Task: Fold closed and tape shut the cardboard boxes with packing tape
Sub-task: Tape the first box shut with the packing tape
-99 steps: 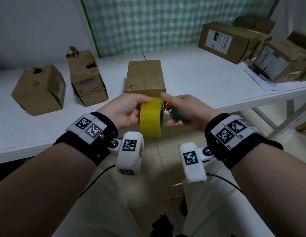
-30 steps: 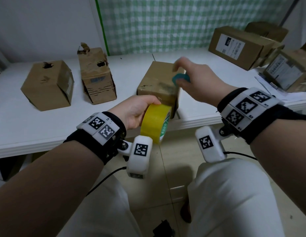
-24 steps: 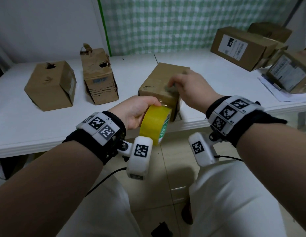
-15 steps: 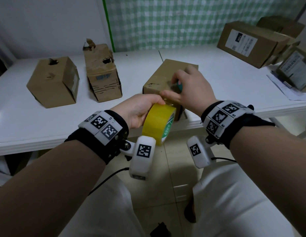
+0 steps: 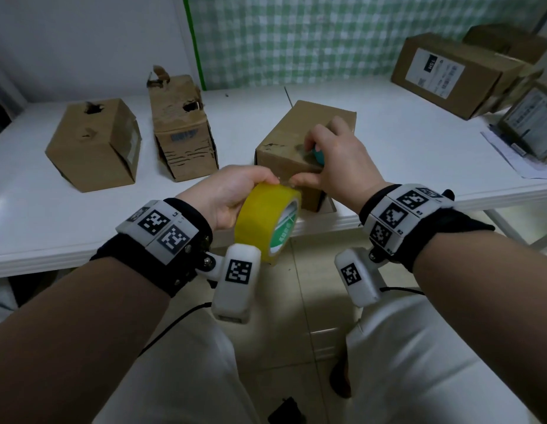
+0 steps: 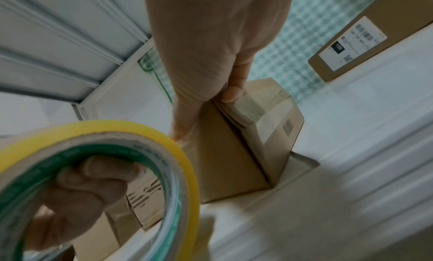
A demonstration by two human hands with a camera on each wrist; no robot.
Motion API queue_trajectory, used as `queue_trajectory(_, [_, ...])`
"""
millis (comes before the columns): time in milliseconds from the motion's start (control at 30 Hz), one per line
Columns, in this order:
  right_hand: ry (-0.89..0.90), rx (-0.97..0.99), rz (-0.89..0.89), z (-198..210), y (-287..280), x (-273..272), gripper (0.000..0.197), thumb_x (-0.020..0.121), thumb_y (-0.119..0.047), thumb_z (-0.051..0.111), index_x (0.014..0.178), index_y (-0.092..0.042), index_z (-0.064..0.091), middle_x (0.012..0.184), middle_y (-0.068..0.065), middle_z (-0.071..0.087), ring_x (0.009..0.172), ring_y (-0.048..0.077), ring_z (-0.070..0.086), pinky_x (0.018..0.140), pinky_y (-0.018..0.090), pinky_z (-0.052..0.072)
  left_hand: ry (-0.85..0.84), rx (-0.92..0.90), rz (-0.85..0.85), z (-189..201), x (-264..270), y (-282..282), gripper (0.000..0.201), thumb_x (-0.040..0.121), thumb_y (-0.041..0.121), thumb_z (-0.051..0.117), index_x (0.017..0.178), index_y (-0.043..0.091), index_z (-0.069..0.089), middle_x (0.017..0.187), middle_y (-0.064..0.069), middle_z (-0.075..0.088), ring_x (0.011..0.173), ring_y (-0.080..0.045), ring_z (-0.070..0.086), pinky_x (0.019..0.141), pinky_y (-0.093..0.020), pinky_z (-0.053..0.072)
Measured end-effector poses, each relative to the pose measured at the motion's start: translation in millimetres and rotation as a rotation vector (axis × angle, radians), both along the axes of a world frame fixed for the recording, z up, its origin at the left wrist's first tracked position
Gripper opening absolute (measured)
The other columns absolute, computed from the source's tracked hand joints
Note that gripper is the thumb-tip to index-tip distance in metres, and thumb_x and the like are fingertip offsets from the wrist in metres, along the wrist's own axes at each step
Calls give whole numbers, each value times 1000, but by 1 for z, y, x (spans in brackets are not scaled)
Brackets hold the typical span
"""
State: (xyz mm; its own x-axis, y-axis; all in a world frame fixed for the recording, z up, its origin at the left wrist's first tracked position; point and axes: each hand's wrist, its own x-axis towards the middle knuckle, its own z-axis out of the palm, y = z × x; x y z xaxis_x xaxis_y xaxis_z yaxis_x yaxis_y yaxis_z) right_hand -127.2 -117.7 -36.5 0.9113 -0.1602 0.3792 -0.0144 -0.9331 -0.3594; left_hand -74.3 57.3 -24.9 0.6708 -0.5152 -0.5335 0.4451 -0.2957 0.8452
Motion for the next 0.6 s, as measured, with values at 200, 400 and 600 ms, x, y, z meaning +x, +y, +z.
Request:
queue_trajectory(200, [-32, 58, 23, -1, -2, 1, 47, 72, -34, 79, 103, -6, 58, 98, 2, 37, 81, 17, 42, 79, 30, 42, -401, 47, 174, 21, 20, 20, 4, 85, 12, 61, 89, 12, 62, 87, -8, 57, 79, -22, 54, 70, -32, 45])
queue_trajectory(400, [22, 59, 34, -1, -4, -1, 50, 68, -31, 83, 104, -9, 57, 100, 0, 37, 82, 17, 43, 78, 29, 43, -1006, 672, -7, 7, 40, 31, 26, 85, 23, 61, 111, 19, 61, 108, -1, 56, 103, -23, 52, 77, -28, 38])
queue_trajectory(600, [-105, 251, -47, -2, -14, 1, 12, 93, -20, 52, 97, -12, 60, 96, 9, 51, 84, 15, 43, 73, 19, 33, -1128, 863, -202, -18, 41, 27, 36, 86, 20, 58, 121, 14, 53, 114, -10, 59, 106, -29, 53, 75, -30, 38])
